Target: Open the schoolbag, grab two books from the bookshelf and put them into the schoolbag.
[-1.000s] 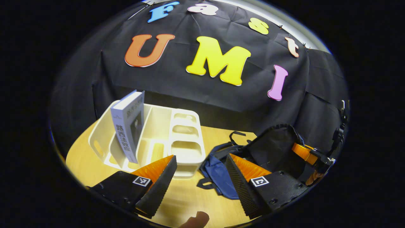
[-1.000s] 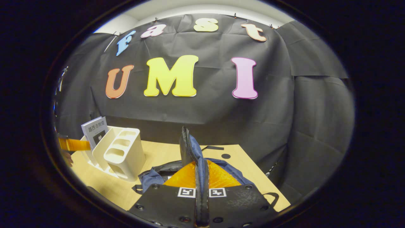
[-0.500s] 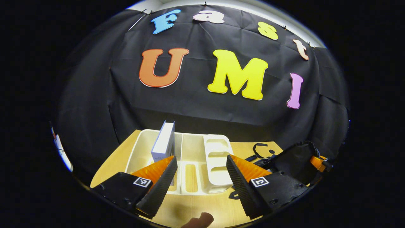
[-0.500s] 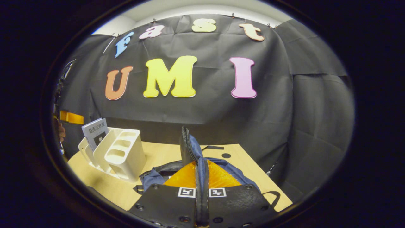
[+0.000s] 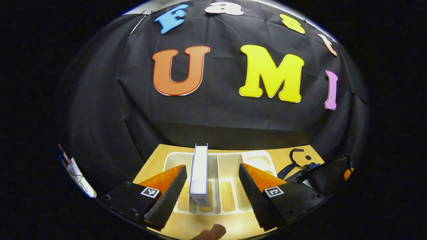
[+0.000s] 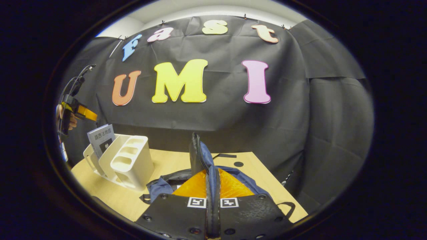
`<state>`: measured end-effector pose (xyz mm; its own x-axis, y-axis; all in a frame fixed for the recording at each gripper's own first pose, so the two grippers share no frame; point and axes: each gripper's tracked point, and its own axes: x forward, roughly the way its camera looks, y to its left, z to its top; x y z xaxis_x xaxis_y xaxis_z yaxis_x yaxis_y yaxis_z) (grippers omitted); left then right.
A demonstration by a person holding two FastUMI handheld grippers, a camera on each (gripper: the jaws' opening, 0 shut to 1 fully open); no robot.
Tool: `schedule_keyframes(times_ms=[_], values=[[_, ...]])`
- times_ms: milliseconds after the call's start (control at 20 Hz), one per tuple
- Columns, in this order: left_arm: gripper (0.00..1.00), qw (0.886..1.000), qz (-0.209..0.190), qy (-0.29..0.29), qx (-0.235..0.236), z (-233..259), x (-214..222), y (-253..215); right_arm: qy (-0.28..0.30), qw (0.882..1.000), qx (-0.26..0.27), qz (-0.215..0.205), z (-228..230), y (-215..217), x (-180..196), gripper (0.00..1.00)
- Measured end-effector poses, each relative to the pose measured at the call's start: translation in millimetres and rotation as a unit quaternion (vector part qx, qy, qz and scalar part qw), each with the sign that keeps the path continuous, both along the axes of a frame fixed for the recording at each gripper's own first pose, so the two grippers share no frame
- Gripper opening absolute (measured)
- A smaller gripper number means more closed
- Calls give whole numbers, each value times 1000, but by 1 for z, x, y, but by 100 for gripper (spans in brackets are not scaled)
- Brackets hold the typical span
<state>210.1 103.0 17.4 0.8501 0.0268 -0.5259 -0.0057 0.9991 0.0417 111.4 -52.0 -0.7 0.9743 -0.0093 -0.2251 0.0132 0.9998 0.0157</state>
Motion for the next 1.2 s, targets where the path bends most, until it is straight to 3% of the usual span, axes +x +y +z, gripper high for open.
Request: schedule_keyframes(times_ms=[350,850,1200], values=[[98,996,23,80,38,-45,46,19,0,1000,-2,15,-6,7,3,1],[96,976,23,202,80,-84,50,33,-6,1000,19,21,-14,-4,4,0],[76,966,35,238,93,-90,43,30,-5,999,34,23,-23,-9,0,1]])
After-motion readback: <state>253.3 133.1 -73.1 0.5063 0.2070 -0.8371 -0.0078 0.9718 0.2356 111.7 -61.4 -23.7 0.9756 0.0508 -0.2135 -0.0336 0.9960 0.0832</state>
